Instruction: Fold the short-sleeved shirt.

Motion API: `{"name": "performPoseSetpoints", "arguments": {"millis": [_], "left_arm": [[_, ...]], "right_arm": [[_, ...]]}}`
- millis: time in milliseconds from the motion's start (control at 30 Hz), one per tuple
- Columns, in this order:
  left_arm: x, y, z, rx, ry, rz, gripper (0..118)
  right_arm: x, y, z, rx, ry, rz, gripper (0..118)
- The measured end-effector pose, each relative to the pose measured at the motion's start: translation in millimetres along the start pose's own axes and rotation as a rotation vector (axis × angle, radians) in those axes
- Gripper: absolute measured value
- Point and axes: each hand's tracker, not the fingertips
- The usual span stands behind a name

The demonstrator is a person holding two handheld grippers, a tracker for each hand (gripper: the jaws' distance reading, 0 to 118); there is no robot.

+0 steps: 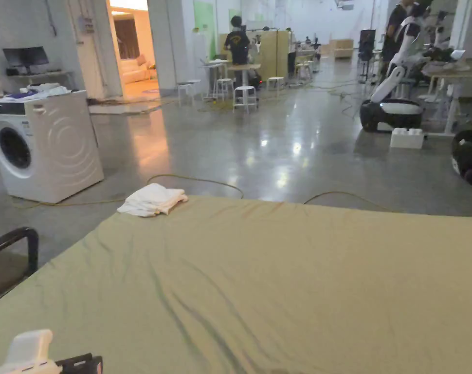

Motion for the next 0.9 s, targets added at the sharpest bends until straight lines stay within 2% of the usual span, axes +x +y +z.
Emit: {"name": "performPoseSetpoints", "arguments": {"millis": [67,167,200,400,433,467,533,567,667,767,900], "left_arm": [[32,7,36,0.126,-0.054,-0.073,81],[83,8,88,0.282,-0.097,-0.104,81],[100,6,104,0.326,-0.106,-0.118,81],[176,-18,179,0.598,-0.072,-0.173,77],[184,-20,186,0.631,-0.043,-0.188,72],[193,-23,193,0.661,-0.019,-0.206,60],[204,-27,201,0.685,-0.044,-0.234,23],[210,-27,201,0.668,-0.068,-0.254,10],[219,-34,214,0.711,-0.075,-0.249,2],[219,-40,227,0.781,-0.111,-0.249,0],[219,-35,225,0.736,-0.106,-0.242,0]], "right_arm": [[-1,6,18,0.094,-0.019,0.045,0],[0,19,52,0.251,-0.035,-0.012,0],[2,25,65,0.297,-0.032,-0.005,0],[7,54,144,0.602,-0.070,0.150,0],[7,59,153,0.625,-0.076,0.167,0],[7,64,161,0.652,-0.082,0.174,0],[7,72,173,0.682,-0.078,0.168,0],[8,76,178,0.686,-0.070,0.169,0],[0,81,187,0.723,-0.073,0.170,0],[-8,79,193,0.775,-0.094,0.185,0],[-16,79,195,0.786,-0.103,0.208,0]]}}
